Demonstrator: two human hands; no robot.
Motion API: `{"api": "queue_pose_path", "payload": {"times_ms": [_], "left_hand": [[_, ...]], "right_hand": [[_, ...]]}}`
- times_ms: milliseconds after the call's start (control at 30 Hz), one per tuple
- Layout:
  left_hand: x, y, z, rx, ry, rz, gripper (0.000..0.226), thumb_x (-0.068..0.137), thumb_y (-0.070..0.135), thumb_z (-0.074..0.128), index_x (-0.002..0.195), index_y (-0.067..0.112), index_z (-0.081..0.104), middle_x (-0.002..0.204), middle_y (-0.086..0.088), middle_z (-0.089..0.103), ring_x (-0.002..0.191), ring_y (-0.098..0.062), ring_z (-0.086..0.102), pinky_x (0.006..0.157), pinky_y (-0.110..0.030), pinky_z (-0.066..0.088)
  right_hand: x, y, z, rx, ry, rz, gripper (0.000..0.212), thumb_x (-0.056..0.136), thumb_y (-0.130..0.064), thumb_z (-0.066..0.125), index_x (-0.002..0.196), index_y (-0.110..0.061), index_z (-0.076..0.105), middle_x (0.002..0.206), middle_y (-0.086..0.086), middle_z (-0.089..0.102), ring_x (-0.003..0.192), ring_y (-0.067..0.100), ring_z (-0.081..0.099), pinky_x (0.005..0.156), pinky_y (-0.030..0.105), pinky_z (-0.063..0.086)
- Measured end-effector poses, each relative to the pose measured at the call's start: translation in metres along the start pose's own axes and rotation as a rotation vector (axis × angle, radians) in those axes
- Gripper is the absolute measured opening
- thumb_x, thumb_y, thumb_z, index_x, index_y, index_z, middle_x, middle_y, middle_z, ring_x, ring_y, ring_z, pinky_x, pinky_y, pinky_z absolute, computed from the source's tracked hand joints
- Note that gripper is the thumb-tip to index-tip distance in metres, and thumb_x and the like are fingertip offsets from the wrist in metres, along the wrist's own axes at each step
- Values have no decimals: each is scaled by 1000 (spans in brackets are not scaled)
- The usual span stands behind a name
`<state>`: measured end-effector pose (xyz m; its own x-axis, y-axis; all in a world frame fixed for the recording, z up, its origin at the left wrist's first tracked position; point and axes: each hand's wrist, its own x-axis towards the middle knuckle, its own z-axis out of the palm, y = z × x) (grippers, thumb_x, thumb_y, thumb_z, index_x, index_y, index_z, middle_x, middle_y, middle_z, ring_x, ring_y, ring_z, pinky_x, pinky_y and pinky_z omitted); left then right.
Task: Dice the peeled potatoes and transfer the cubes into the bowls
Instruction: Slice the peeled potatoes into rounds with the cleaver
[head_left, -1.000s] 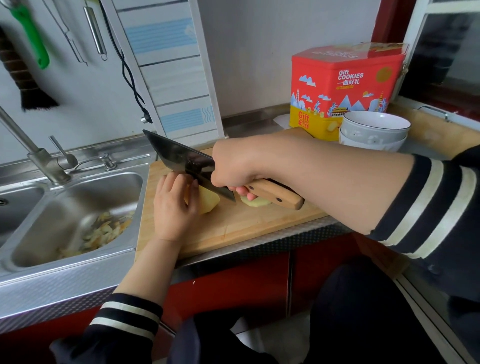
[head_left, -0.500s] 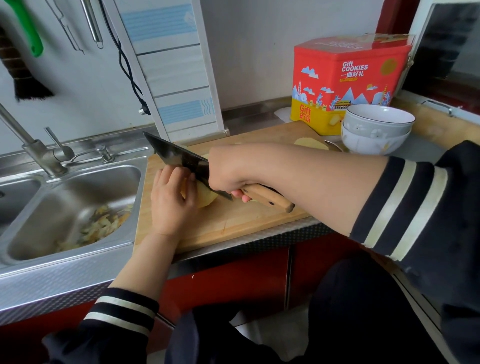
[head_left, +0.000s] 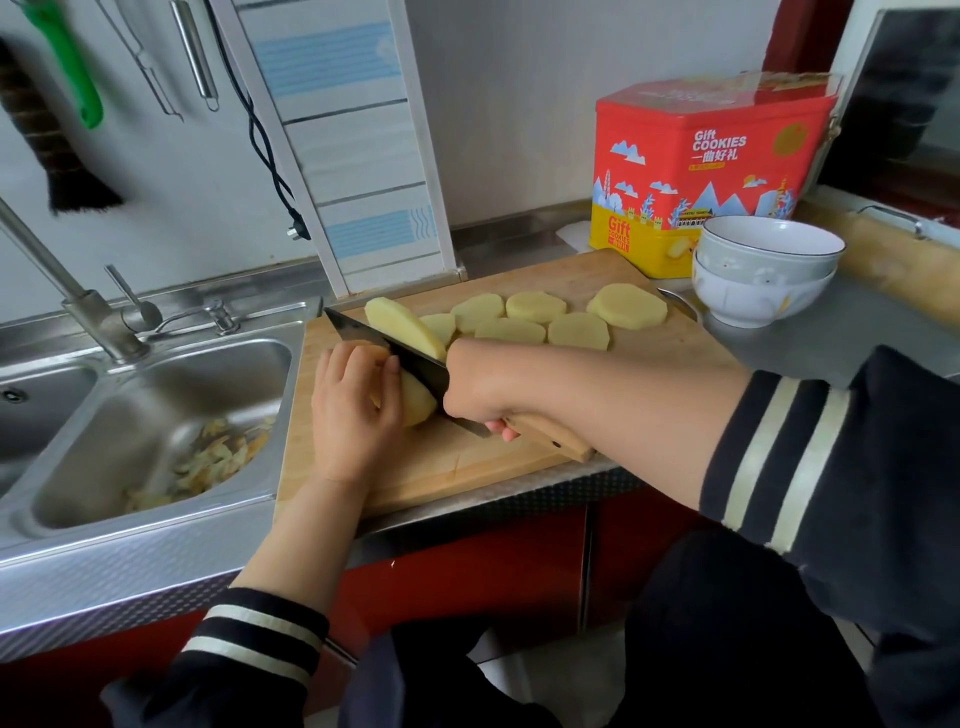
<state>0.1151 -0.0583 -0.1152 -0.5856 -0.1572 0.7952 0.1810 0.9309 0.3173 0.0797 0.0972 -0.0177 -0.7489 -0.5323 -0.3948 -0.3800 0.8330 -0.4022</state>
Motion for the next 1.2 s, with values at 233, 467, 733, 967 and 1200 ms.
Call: {"api": "queue_pose_path", "payload": {"times_ms": [233, 467, 733, 967, 1200], "left_hand": [[-2, 7, -5, -74, -5, -158, 10, 97, 14, 54, 102, 5, 54, 100, -1, 50, 89, -16, 50, 74, -36, 47], [1, 6, -2, -25, 1, -52, 36, 94, 34, 51, 118, 6, 48, 113, -14, 51, 89, -21, 55, 76, -41, 51], [15, 16, -2, 180, -8, 199, 52, 89, 38, 64, 130, 14, 45, 122, -18, 50, 100, -34, 55, 83, -44, 49], [60, 41, 6, 397, -278, 489, 33, 83, 37, 71, 111, 19, 69, 118, -4, 64, 107, -32, 55, 86, -43, 42], [84, 39, 9, 241, -212, 449, 25, 94, 30, 57, 102, 12, 73, 96, -3, 70, 86, -25, 63, 74, -34, 43]], "right_hand": [[-7, 25, -12, 40, 135, -53, 15, 92, -6, 43, 92, 3, 56, 63, 17, 58, 46, 24, 51, 44, 25, 47], [-10, 58, -42, -164, 382, -92, 22, 94, -35, 55, 84, -16, 55, 75, 3, 56, 70, 26, 56, 52, 27, 36], [8, 93, -28, -61, 468, -97, 49, 89, -52, 61, 127, -23, 50, 116, -11, 65, 107, 16, 60, 83, 36, 51], [18, 103, -20, -104, 520, -71, 43, 93, -49, 54, 126, -22, 45, 110, -8, 67, 101, 23, 63, 79, 38, 53], [22, 118, -20, -75, 541, -29, 42, 93, -48, 56, 124, -23, 45, 110, -7, 67, 101, 21, 63, 76, 38, 55]]}}
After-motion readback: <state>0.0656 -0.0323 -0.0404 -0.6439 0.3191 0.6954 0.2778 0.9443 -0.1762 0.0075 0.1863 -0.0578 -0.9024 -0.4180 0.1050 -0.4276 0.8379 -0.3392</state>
